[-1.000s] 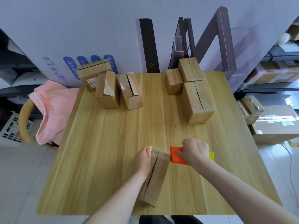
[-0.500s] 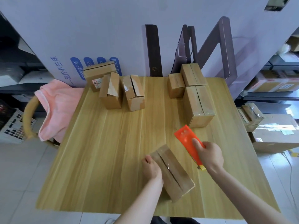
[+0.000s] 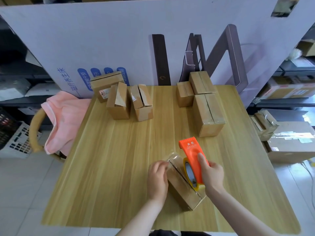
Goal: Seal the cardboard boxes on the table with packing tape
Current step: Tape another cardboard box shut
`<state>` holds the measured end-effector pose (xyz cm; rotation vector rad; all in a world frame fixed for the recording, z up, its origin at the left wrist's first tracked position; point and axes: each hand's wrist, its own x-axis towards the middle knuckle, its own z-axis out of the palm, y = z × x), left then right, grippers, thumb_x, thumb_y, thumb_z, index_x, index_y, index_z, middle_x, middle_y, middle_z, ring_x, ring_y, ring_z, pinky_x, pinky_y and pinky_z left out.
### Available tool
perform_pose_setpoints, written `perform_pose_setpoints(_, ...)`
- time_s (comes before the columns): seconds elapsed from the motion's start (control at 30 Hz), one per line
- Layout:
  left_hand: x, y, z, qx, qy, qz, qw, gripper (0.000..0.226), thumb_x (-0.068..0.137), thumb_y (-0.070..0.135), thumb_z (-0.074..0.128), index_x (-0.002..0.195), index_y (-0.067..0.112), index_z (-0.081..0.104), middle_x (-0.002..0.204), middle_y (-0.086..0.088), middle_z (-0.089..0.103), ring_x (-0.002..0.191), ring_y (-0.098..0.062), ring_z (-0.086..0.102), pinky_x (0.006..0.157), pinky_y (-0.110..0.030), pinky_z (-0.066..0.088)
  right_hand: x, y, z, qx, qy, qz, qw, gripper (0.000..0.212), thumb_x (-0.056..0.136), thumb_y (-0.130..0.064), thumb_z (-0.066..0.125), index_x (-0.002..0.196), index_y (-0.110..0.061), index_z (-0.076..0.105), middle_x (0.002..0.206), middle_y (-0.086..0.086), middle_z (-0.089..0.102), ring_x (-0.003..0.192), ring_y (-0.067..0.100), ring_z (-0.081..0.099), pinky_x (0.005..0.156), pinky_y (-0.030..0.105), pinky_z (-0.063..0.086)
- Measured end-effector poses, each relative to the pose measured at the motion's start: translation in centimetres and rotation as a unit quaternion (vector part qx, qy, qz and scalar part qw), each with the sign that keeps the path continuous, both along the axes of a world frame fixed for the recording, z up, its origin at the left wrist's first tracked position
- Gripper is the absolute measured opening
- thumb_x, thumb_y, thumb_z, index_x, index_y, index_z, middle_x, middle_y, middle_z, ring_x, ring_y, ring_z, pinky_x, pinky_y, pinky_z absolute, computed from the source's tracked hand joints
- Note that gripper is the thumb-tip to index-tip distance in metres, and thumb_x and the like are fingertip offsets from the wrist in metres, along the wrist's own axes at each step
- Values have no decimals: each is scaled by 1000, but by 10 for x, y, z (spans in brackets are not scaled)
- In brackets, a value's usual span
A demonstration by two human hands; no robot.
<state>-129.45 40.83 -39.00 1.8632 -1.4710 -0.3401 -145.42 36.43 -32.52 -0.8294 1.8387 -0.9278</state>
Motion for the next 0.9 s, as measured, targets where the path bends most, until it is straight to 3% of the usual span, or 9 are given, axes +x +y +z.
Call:
perform_pose_setpoints(0.1,-1,-10,5,75,-39,-84,993,30,93,12,57,121,13,64,125,2,59,118,-13,50,102,-16,36,-2,0,-5,17,-4,4,1000,49,83,-49,66,56,-9,56,40,-5,50,32,5,45,35,20,35)
perform_pose_setpoints(0.2,-2,-20,4,146,-43,-80,985,42,92,17,58,134,17,54,135,5,52,122,-7,44,97,-1,19,-1,0,-7,19,-13,-1,1000,49,83,-50,66,58,-8,59,40,-5,54,32,5,48,35,19,37)
perform_pose_setpoints(0.33,4,-39,8,242,-68,-61,966,53,89,19,60,140,27,46,141,7,46,128,-11,41,102,-19,32,-1,-1,-6,23,-21,-11,999,49,82,-51,67,59,-9,59,40,-5,52,34,7,47,37,21,37)
perform_pose_setpoints(0.43,0,-54,20,290,-101,-72,949,43,85,18,58,126,32,55,127,10,54,122,-17,46,91,-31,46,-1,-2,-5,25,-25,-14,999,49,82,-51,67,57,-10,59,40,-5,52,34,8,47,37,21,37)
perform_pose_setpoints(0.53,-1,-68,28,360,-142,-117,915,36,83,19,54,116,32,53,120,7,52,117,-22,47,81,-34,48,0,-1,-5,26,-29,-19,999,49,82,-51,67,57,-9,60,40,-4,53,32,4,47,34,18,36)
perform_pose_setpoints(0.7,5,-86,31,455,-102,-179,866,53,82,23,51,132,39,43,130,-1,42,124,-29,42,93,-43,49,-1,-4,-4,35,-39,-22,998,48,80,-52,68,60,-9,62,42,-4,57,35,5,52,35,19,40)
perform_pose_setpoints(0.8,9,-91,33,489,-97,-202,843,66,79,22,55,139,41,35,134,-4,36,124,-31,43,92,-41,50,-1,-4,-5,36,-37,-22,998,48,80,-53,68,62,-9,62,46,-2,57,39,10,52,39,22,40)
perform_pose_setpoints(0.9,8,-95,38,489,-126,-235,831,61,76,21,60,131,36,39,129,-4,41,113,-30,51,84,-40,53,0,-3,-7,32,-31,-21,999,48,80,-52,68,60,-9,60,46,-1,55,39,10,50,39,22,39)
